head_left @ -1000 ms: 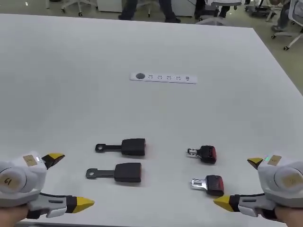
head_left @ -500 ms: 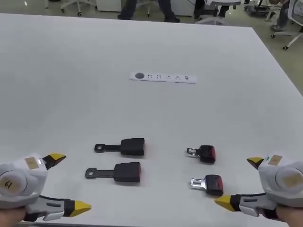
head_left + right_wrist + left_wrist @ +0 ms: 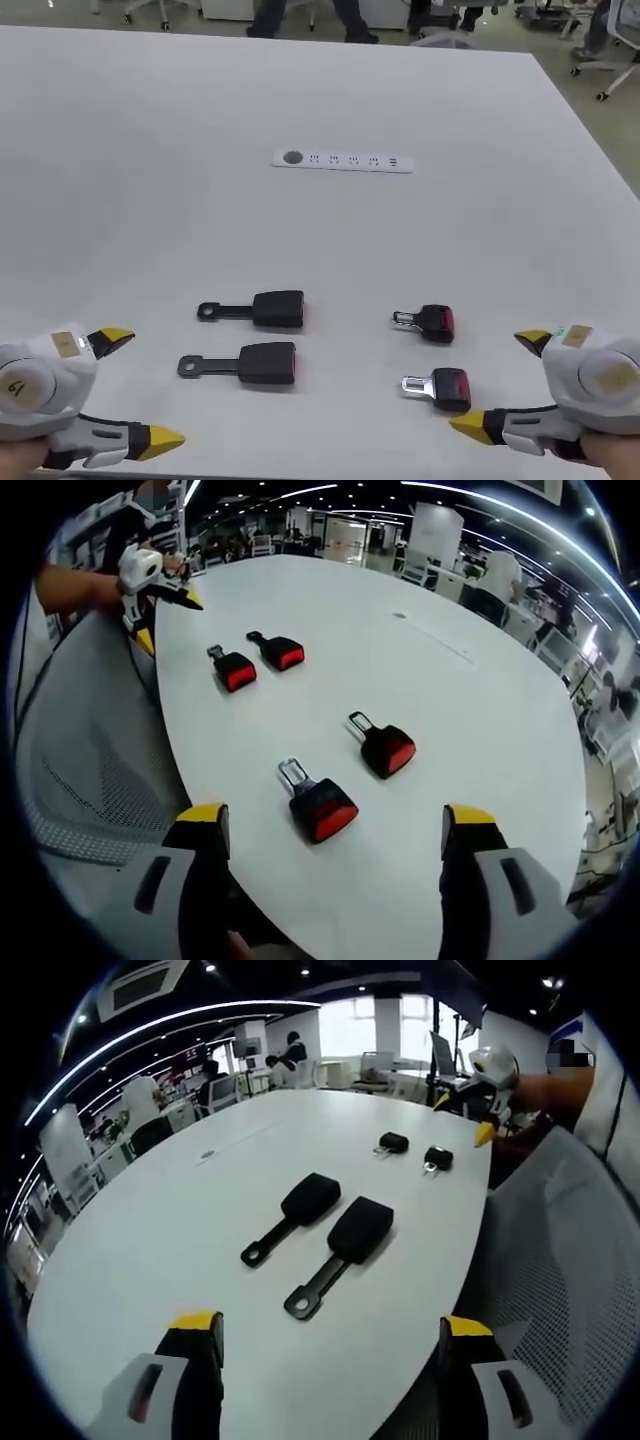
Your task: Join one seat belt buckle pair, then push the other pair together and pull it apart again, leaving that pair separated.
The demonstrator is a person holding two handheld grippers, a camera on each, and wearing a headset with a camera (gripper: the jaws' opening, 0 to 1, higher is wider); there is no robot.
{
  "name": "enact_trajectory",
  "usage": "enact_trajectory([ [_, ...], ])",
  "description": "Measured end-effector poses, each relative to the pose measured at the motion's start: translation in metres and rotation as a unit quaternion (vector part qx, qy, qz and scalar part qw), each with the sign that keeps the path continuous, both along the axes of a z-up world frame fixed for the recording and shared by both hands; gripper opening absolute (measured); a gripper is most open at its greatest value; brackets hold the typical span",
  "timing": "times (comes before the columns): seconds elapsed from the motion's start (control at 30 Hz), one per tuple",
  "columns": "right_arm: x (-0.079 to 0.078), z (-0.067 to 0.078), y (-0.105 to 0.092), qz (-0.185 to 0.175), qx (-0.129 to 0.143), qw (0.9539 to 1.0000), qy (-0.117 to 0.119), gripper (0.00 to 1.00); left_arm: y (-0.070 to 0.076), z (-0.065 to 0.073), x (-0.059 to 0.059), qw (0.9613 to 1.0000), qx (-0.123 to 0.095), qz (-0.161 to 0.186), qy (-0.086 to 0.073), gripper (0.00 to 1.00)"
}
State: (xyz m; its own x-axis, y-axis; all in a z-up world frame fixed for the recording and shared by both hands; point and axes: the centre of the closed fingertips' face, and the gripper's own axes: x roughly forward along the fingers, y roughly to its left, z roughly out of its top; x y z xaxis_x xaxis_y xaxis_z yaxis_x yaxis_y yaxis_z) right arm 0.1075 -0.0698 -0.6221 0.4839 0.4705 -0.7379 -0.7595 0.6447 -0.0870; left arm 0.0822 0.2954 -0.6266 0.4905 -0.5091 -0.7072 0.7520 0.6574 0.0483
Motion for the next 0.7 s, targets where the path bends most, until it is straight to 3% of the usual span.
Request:
enact_trajectory([
  [0.27, 0.002, 0.006, 0.003, 0.019, -0.003, 0.9997, -0.016, 0.85, 0.000, -0.001, 0.004, 0.9998, 0.018, -0.007, 0.003, 0.87],
  [0.53, 0.002, 0.008, 0.009, 0.033, 0.002, 0.9993, -0.014, 0.80, -0.020, 0.002, 0.015, 0.9991, 0.024, -0.034, 0.003, 0.85],
  [0.7, 0.003, 0.000, 0.012, 0.049, -0.001, 0.9988, -0.004, 0.78, -0.032, -0.001, 0.023, 0.9984, 0.023, -0.051, 0.010, 0.79],
])
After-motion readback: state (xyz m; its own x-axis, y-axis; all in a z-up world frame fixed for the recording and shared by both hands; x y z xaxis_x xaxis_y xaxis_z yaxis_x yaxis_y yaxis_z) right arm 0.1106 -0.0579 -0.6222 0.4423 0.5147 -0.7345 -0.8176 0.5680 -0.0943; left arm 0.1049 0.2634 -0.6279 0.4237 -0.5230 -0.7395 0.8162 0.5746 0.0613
